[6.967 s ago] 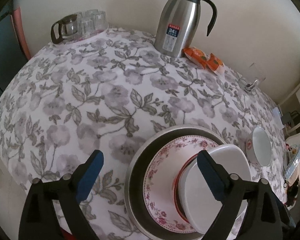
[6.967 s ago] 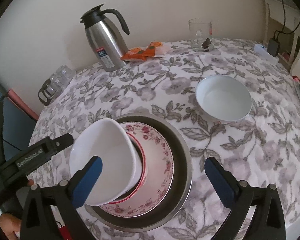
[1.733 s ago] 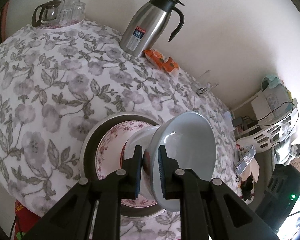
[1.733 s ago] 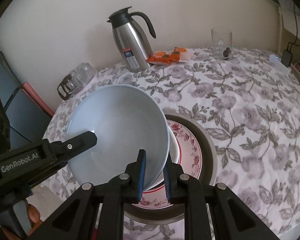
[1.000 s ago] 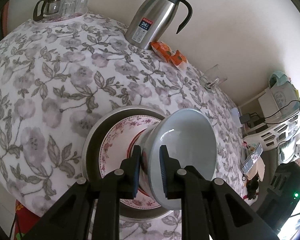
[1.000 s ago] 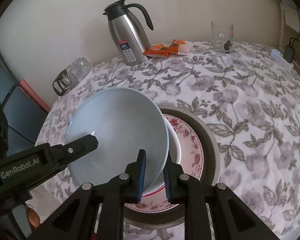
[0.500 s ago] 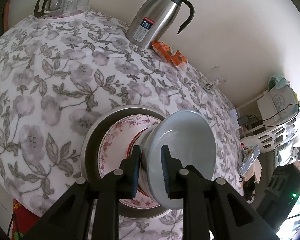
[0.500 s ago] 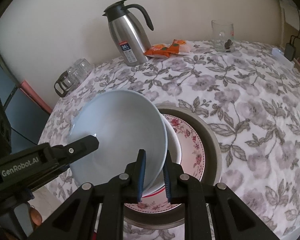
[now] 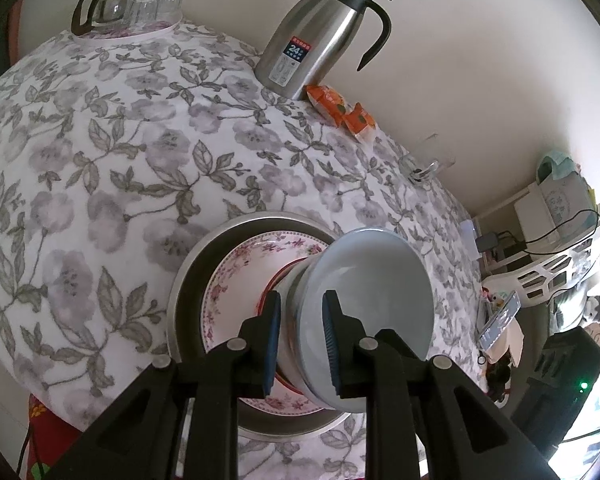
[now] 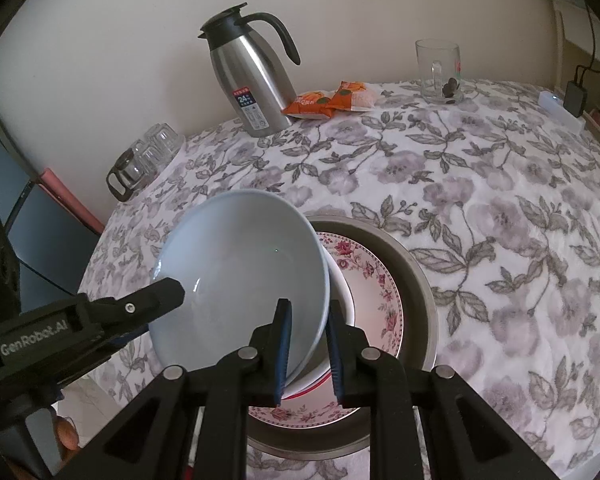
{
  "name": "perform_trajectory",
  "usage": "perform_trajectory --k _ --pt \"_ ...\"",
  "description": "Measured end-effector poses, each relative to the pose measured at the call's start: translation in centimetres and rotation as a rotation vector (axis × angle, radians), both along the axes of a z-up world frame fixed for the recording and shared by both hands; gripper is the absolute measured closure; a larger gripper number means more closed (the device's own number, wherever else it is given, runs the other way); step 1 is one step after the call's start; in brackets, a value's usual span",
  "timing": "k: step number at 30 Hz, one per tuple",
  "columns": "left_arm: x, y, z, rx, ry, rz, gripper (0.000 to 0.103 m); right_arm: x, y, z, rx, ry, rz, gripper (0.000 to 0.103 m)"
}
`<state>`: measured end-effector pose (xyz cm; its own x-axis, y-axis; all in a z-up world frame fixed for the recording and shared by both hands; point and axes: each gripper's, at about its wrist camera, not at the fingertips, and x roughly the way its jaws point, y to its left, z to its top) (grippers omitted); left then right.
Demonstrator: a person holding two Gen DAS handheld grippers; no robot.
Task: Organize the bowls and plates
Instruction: 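Lower the large white bowl onto the MAX bowl stack with both grippers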
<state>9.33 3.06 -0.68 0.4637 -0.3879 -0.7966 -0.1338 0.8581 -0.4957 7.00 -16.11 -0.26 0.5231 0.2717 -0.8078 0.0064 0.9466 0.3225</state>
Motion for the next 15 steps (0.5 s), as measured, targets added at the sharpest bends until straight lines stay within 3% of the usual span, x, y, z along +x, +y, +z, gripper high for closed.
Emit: perform_trajectory --k 3,7,15 --pt "-0.05 0.15 0.11 0.005 -0.002 0.002 0.08 -0.01 -0.11 -0.06 0.007 0.001 -0.003 0.084" --pt "-0.23 0.55 0.43 0.023 -0.015 0.018 0.071 0.0 -0.18 -0.04 0.009 0.002 -0.003 0.084" --pt "-0.4 0.94 0.89 0.036 -0.039 0.036 0.069 -0.08 -0.55 0.25 0.007 -0.007 -0.015 0.084"
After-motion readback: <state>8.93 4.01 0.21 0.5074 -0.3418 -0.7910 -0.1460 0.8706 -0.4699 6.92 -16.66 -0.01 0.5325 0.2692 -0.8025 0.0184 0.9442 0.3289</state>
